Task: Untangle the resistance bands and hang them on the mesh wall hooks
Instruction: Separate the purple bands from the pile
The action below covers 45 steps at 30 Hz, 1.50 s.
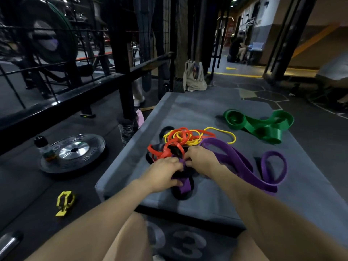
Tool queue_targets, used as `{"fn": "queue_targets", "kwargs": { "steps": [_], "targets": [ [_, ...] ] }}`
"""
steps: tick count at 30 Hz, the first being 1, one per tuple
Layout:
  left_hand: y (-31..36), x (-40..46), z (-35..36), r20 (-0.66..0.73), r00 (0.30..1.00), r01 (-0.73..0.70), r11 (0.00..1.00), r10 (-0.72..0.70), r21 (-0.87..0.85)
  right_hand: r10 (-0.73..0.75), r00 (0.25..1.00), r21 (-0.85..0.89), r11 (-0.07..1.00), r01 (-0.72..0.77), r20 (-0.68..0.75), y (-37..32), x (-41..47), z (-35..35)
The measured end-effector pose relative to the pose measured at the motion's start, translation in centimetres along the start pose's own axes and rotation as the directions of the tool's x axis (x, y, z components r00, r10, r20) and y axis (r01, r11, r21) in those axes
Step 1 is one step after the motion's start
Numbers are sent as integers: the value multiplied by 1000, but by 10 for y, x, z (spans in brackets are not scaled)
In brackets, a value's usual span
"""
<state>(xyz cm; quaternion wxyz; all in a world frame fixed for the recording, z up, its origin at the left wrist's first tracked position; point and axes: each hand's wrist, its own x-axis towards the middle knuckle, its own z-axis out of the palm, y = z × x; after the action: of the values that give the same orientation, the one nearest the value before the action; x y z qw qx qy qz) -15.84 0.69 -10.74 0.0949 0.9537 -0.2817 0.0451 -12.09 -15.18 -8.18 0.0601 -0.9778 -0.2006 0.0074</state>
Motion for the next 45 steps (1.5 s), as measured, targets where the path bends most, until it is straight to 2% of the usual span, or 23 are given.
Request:
{"fn": "queue_targets", "kwargs": {
  "steps": [3,6,8,10,12,15,17,19,20,22,23,25,27,30,32,35,37,42,45],
  "targets": [
    [-10,-4,-9,-92,994,44,995,-53,-94,161,964,166,978,-127,-213,3,2,-15],
    [-17,-10,-19,-96,994,49,996,-57,-79,362,858,339,910,-239,-365,15,9,-35],
    [-17,-10,-25,-100,994,45,999,-47,-25,548,777,592,751,-292,-311,26,17,-46],
    [-18,-10,-32,-118,990,75,997,-76,-9,655,716,774,575,-265,-241,38,24,-54],
    [-21,-7,-36,-75,992,103,994,-101,22,694,688,811,518,-273,-212,47,25,-60],
    [-27,-6,-35,64,986,151,985,-156,79,754,649,895,355,-271,-103,52,16,-63],
    [-33,-8,-31,99,973,194,973,-206,123,776,628,926,274,-260,-54,58,14,-58],
    [-40,-10,-26,134,963,215,964,-236,156,752,658,948,232,-217,-34,63,13,-52],
    [-44,-10,-23,146,957,232,963,-251,134,695,718,952,242,-187,-36,61,12,-51],
    [-46,-8,-21,136,949,283,959,-284,27,500,865,920,352,-170,-32,56,10,-49],
    [-45,-5,-20,117,950,296,955,-291,-26,419,907,896,418,-153,-40,53,8,-47],
    [-42,4,-20,91,953,298,950,-290,-93,345,934,821,558,-122,-95,51,9,-40],
    [-36,11,-19,97,955,291,949,-280,-119,324,934,648,747,-152,-154,58,9,-29],
    [-23,16,-15,163,963,238,962,-215,-135,273,961,429,872,-235,-29,69,-3,-11],
    [-7,20,-11,137,976,178,984,-172,-32,218,973,355,907,-228,69,70,-15,-2],
    [24,28,3,75,986,140,980,-151,141,172,960,348,906,-242,219,71,-27,13],
    [43,34,18,86,983,142,969,-162,200,173,950,342,904,-258,258,75,-32,20],
    [57,44,28,35,963,262,960,-267,101,197,956,164,958,-235,219,84,-43,21],
    [37,51,12,1,913,403,901,-409,-162,271,958,151,947,-283,98,99,-50,11]
  ]
}}
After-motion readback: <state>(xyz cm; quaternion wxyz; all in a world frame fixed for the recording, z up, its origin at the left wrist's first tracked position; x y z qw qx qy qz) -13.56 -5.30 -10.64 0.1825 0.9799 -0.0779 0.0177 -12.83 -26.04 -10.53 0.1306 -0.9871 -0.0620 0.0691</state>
